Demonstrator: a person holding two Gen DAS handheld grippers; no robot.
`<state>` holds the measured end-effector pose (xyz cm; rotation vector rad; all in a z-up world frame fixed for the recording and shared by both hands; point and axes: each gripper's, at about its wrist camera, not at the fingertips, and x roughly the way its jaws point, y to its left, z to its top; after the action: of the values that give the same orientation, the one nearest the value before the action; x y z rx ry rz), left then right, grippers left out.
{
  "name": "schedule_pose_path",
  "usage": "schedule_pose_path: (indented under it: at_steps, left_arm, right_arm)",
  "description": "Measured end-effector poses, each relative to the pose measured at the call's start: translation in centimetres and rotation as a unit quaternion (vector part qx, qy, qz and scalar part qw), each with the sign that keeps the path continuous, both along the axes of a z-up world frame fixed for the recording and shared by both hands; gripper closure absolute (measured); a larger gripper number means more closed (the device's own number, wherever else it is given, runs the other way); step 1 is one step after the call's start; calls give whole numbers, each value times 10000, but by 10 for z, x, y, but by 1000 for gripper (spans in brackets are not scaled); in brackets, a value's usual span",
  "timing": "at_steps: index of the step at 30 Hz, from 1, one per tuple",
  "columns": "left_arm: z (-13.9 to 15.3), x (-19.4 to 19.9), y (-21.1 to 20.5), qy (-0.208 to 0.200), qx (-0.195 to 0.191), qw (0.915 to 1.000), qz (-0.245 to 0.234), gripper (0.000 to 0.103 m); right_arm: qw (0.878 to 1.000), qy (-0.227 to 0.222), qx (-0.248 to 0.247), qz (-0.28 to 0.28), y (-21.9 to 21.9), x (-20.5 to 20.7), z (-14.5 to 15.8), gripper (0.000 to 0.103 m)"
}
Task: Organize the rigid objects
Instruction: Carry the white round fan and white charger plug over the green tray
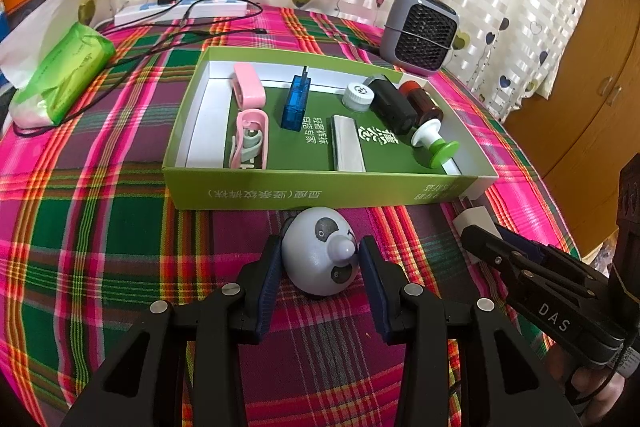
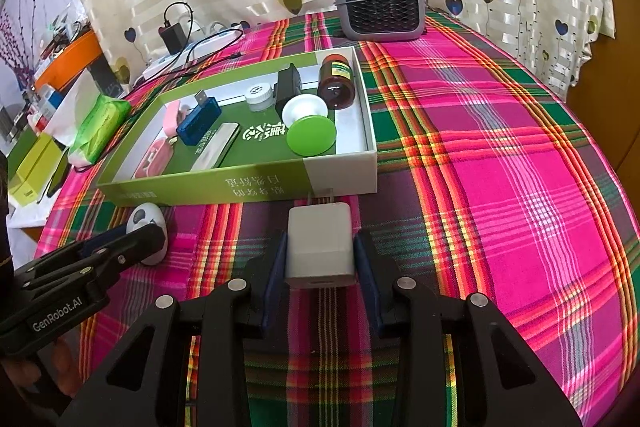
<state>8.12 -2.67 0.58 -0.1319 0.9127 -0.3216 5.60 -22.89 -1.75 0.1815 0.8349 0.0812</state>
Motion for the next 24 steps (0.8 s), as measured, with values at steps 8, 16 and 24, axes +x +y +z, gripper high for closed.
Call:
schedule_pose_path:
  at_steps: [8, 16, 24]
  left_arm:
    - [2, -2, 0, -24, -37, 10000, -28, 69]
    - [2, -3, 0, -30, -56, 10000, -34, 69]
    - [5, -6, 1, -53, -58, 10000, -18, 69]
  right_arm:
    - [10000, -1, -5, 20, 2, -1, 0, 68]
    - [10000, -3, 1, 20, 1, -3, 0, 68]
    - [10000, -51, -5, 68, 5, -7, 1, 68]
